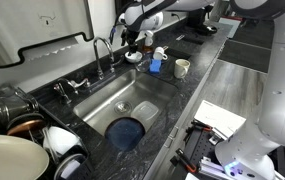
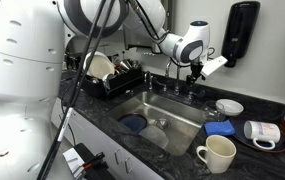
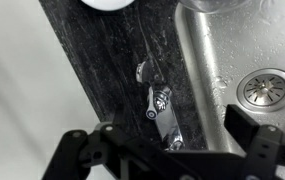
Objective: Turn the faucet handle on the right
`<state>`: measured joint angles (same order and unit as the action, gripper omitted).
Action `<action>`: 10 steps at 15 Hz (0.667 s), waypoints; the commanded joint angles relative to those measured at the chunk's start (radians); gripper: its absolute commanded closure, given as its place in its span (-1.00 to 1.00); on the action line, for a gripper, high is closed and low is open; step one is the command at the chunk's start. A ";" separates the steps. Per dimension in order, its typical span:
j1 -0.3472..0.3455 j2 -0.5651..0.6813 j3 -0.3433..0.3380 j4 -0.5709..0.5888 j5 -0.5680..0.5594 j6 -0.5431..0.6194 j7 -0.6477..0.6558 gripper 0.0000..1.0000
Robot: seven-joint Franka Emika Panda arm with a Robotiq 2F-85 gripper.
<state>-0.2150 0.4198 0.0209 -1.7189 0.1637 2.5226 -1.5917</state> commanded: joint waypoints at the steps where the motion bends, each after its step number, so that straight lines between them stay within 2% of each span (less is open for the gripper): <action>1: -0.020 0.075 0.016 0.107 0.024 -0.083 0.037 -1.00; 4: -0.020 0.127 0.009 0.166 0.011 -0.083 0.097 -1.00; 10: -0.049 0.240 0.027 0.304 0.014 -0.192 0.139 -1.00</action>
<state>-0.2350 0.5904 0.0233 -1.5169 0.1706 2.4017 -1.4599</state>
